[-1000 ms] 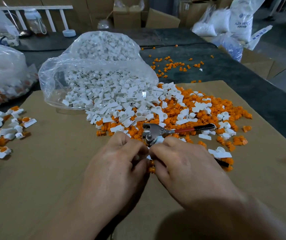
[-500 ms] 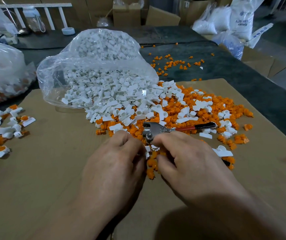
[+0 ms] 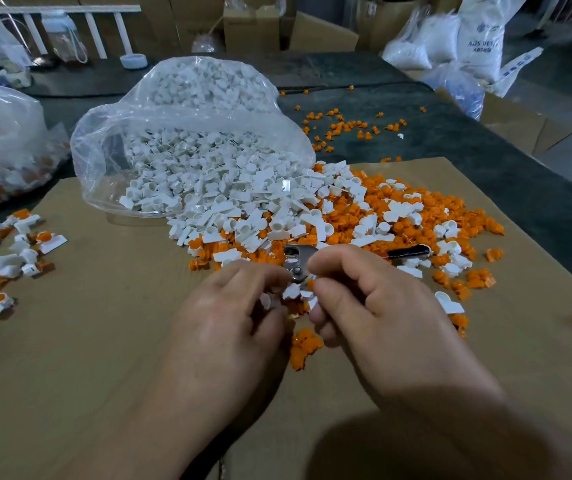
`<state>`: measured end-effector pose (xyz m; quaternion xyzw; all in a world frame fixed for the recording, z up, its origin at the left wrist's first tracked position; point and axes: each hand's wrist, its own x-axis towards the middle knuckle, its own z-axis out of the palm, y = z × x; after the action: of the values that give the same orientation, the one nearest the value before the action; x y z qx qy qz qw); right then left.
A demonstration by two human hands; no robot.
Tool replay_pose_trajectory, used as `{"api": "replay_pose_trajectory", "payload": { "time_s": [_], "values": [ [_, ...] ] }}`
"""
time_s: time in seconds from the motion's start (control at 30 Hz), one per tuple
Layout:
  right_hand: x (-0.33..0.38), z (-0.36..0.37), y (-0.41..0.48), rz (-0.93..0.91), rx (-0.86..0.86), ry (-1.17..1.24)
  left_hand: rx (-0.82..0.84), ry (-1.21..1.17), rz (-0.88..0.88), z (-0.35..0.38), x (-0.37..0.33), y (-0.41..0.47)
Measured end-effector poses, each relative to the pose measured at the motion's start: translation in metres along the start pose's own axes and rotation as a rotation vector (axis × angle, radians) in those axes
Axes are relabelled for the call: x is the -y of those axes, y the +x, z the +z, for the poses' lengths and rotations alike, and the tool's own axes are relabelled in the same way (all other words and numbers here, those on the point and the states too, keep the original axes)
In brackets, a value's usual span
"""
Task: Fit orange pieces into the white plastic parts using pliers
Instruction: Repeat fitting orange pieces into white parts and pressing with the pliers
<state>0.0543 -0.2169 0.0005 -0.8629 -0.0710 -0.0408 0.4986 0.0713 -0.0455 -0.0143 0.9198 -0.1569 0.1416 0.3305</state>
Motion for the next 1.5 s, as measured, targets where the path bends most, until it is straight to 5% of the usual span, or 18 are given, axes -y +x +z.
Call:
{"api": "replay_pose_trajectory", "payload": {
  "time_s": [0.17,0.33,0.43,0.6,0.8,1.07,1.5],
  "values": [
    [0.003,-0.007,0.004,0.264,0.139,0.651,-0.070,-0.248,-0.081,-0.002,-0.001,-0.003],
    [0.009,-0.010,0.008,0.345,0.201,0.970,-0.002,-0.687,-0.110,-0.005,-0.005,-0.009],
    [0.011,-0.011,0.007,0.348,0.266,0.964,0.081,-0.964,-0.159,-0.005,-0.004,-0.010],
    [0.003,-0.011,0.005,0.256,0.339,0.660,0.046,-0.918,-0.189,-0.008,-0.004,-0.008],
    [-0.003,-0.010,0.005,0.116,0.189,0.525,0.003,-0.993,-0.331,-0.007,-0.003,-0.009],
    [0.008,-0.015,0.010,0.322,0.349,1.213,-0.027,-1.133,-0.300,-0.008,-0.006,-0.007],
    [0.007,-0.017,0.010,0.301,0.513,1.264,-0.079,-1.076,-0.182,-0.006,-0.011,-0.010]
  ]
}}
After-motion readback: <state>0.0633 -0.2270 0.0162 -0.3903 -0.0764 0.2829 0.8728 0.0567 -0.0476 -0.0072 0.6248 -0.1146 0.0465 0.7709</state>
